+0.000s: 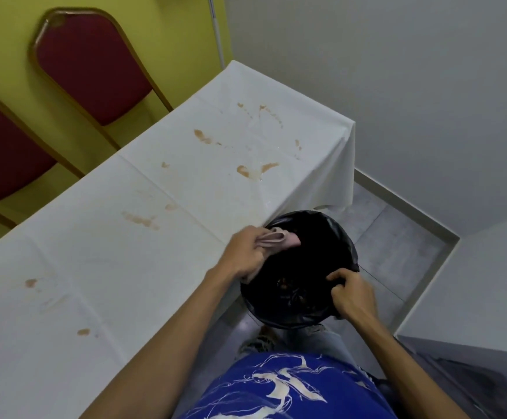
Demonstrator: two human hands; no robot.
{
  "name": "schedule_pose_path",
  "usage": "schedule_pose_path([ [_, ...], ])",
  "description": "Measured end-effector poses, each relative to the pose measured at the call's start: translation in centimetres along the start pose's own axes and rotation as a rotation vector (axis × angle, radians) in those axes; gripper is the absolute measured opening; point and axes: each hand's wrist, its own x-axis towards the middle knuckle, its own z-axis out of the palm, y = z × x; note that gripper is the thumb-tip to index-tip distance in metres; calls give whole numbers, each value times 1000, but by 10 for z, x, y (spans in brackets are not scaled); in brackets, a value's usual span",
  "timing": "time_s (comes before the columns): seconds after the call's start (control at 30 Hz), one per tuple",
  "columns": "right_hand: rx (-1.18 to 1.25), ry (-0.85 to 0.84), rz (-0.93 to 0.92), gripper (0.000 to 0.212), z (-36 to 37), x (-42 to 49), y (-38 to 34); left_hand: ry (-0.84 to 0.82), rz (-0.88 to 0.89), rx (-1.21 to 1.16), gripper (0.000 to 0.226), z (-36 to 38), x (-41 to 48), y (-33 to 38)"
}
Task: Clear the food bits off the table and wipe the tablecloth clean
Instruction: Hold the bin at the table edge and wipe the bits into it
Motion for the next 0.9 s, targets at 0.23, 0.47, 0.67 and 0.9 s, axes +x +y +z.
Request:
schedule_pose_path([
  [0.23,29,9,10,43,-6,-6,2,217,-36,-182,27,-15,-2,0],
  [0.47,70,-2,13,50,-4,-11,5,335,-193,238,54,-45,28,-36],
  [0.67,189,-46,96,47,-17,-21,12,322,-126,174,66,-24,6,-45],
  [0.9,279,-41,133,39,-15,-25,29,507,-56,-24,58,-18,-16,-30],
])
